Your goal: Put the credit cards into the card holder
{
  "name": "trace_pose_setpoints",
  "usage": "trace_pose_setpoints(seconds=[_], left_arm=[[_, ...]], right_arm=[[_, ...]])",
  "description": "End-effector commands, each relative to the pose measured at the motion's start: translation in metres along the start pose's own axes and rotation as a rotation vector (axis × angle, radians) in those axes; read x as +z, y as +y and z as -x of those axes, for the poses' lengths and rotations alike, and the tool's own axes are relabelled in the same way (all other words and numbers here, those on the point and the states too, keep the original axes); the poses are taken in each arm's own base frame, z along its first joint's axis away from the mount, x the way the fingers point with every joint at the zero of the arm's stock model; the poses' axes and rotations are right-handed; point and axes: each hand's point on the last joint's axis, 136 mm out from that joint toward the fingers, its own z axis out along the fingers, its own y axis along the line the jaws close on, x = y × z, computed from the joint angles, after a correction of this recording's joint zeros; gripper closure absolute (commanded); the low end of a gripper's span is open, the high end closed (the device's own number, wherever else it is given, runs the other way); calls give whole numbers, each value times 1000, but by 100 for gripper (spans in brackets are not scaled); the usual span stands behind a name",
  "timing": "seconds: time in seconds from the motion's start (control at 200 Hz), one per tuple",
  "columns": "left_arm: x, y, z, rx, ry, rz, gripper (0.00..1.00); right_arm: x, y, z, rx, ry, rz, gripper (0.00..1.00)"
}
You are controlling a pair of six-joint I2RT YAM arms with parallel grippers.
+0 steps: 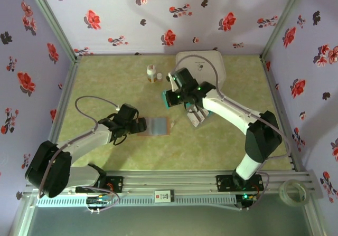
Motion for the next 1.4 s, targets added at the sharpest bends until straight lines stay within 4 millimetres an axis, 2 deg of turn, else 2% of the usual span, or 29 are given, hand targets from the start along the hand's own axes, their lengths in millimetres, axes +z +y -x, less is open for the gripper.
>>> trace_pose_setpoints(seconds=[0.0, 0.14, 0.39, 0.79, 1.025, 1.395], left_arm=[[-1, 7, 8, 21, -14, 50, 0], [0, 8, 7, 21, -12, 60, 0], [5, 7, 4, 28, 6, 62, 0], [11, 3, 5, 42, 23, 61, 0], [16, -1, 4, 48, 27, 51, 0], [30, 2, -9, 46, 53, 64, 0]], right_arm=[[24, 34, -8, 203, -34, 211, 100], [39, 46, -21, 293, -60, 269, 100], [58, 47, -43, 389, -59, 302, 100], [80, 29, -72, 423, -16, 265, 100], [83, 22, -83, 433, -7, 252, 100], [80, 10, -89, 445, -13, 233, 100]])
